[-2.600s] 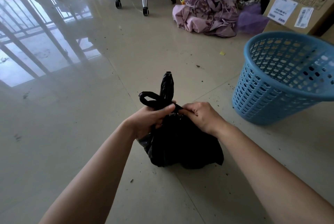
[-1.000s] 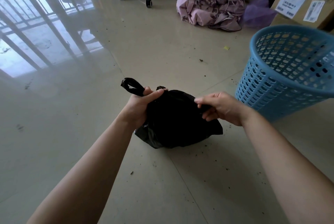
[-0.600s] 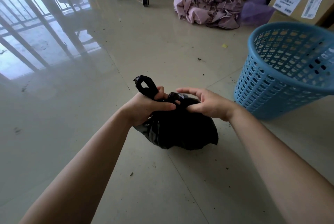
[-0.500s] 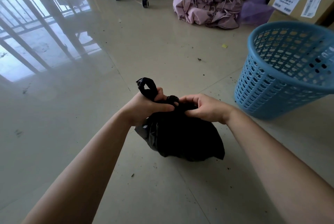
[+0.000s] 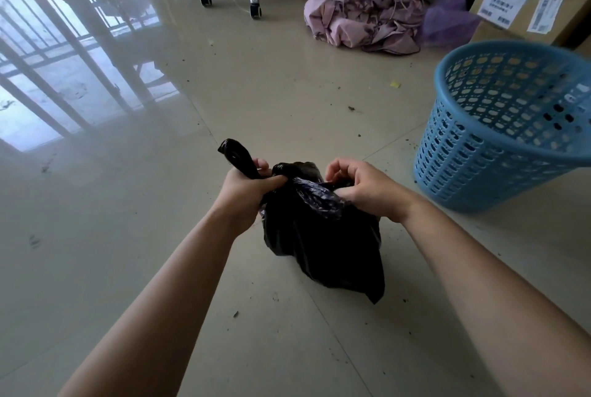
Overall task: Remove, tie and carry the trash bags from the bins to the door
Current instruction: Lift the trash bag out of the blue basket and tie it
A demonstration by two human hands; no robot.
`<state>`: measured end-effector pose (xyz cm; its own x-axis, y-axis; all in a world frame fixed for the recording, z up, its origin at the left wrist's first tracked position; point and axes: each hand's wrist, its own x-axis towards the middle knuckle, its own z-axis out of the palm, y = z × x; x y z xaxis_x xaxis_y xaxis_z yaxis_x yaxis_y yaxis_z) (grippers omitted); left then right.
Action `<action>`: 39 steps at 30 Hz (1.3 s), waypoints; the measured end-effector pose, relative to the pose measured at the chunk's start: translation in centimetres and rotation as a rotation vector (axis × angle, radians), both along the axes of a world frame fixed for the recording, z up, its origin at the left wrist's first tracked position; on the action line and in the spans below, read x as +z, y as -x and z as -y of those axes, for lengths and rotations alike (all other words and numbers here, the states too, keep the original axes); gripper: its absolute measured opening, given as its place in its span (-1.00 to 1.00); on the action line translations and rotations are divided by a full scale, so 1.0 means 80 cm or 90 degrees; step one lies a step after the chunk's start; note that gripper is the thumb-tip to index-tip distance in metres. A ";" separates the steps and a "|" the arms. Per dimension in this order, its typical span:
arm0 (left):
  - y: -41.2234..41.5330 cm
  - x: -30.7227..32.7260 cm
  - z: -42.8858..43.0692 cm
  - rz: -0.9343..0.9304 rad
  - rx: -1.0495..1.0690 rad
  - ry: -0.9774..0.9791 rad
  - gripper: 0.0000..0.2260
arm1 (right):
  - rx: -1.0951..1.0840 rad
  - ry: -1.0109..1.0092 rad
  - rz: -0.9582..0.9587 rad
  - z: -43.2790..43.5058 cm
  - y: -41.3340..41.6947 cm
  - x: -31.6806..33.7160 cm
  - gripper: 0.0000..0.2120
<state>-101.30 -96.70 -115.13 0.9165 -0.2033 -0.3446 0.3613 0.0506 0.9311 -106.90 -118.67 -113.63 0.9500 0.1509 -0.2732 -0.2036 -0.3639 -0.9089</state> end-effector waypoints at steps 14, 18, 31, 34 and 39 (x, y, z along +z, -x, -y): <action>0.006 0.021 -0.018 0.000 -0.189 0.037 -0.57 | -0.011 0.037 0.069 -0.011 -0.005 0.001 -0.86; 0.007 0.035 -0.015 0.064 -0.226 -0.011 -0.68 | -0.065 -0.056 0.011 -0.017 0.004 0.001 -0.84; 0.013 0.031 -0.019 0.003 -0.312 0.011 -0.91 | 0.000 -0.148 -0.065 0.001 0.001 -0.014 -0.70; 0.009 0.034 -0.015 0.096 -0.290 -0.123 -0.85 | 0.012 -0.171 -0.055 0.002 0.002 -0.008 -0.66; 0.010 0.022 0.008 0.214 -0.087 -0.319 -0.75 | 0.003 -0.145 0.013 -0.009 0.003 -0.007 -0.78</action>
<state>-102.06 -97.34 -113.39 0.9684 -0.2153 -0.1255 0.0162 -0.4482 0.8938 -107.17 -117.97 -114.17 0.9542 0.2106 -0.2127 -0.1837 -0.1493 -0.9716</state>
